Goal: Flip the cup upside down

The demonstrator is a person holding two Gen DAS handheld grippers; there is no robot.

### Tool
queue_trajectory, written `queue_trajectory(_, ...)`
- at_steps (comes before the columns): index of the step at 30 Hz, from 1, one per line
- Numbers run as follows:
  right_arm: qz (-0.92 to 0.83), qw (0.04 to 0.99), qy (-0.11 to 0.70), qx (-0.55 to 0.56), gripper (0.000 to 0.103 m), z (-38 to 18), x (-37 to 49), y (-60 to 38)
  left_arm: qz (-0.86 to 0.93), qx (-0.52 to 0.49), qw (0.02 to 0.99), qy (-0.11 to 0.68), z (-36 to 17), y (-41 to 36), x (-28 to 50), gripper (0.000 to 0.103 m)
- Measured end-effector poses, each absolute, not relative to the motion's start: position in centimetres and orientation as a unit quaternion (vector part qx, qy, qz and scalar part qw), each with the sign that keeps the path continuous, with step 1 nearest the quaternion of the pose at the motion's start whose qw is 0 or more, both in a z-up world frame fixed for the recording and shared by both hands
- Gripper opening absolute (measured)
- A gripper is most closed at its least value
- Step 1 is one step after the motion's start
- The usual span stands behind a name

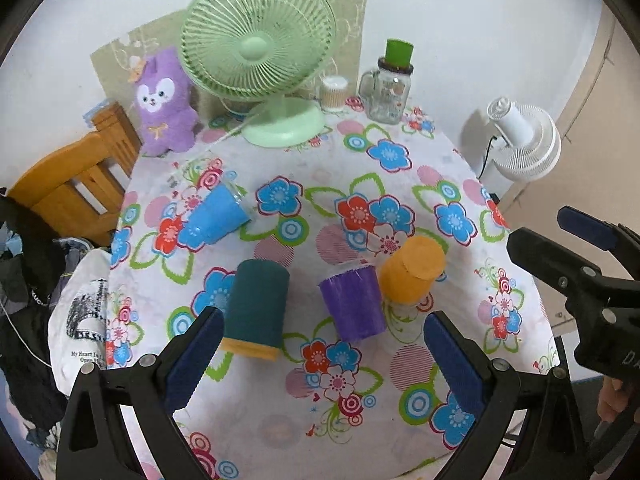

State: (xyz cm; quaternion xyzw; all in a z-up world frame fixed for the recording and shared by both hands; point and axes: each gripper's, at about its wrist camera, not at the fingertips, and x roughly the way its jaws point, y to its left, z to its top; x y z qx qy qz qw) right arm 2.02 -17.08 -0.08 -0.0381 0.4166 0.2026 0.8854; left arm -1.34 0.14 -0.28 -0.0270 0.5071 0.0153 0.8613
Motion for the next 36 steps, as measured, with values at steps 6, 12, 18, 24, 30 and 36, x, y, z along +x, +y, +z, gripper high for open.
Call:
queue_trajectory(6, 0.192, 0.898, 0.394, -0.039, 0.093, 1.7, 0.2, -17.1, 0.029, -0.047, 0.875, 0.482, 2.0, 1.0, -3.1, 0.101)
queue_trajectory(12, 0.165, 0.909, 0.382, -0.039, 0.093, 3.0, -1.4, -17.3, 0.044, -0.066, 0.879, 0.470, 3.5, 1.9, -4.6, 0.102)
queue_trajectory(18, 0.157, 0.916, 0.368, -0.027, 0.095, 3.7, -2.5, -17.5, 0.040, -0.082, 0.884, 0.458, 4.3, 2.1, -5.3, 0.102)
queue_trajectory(24, 0.150, 0.921, 0.359, -0.028, 0.096, 4.2, -3.1, -17.5, 0.041, -0.078, 0.890, 0.448, 4.7, 1.8, -5.6, 0.103)
queue_trajectory(30, 0.148, 0.920, 0.362, -0.027, 0.096, 4.1, -3.2, -17.6, 0.043, -0.078, 0.890, 0.447, 4.8, 1.8, -5.8, 0.103)
queue_trajectory(36, 0.146, 0.918, 0.368, -0.031, 0.096, 3.8, -3.1, -17.4, 0.055, -0.070, 0.891, 0.446, 4.7, 1.9, -6.0, 0.103)
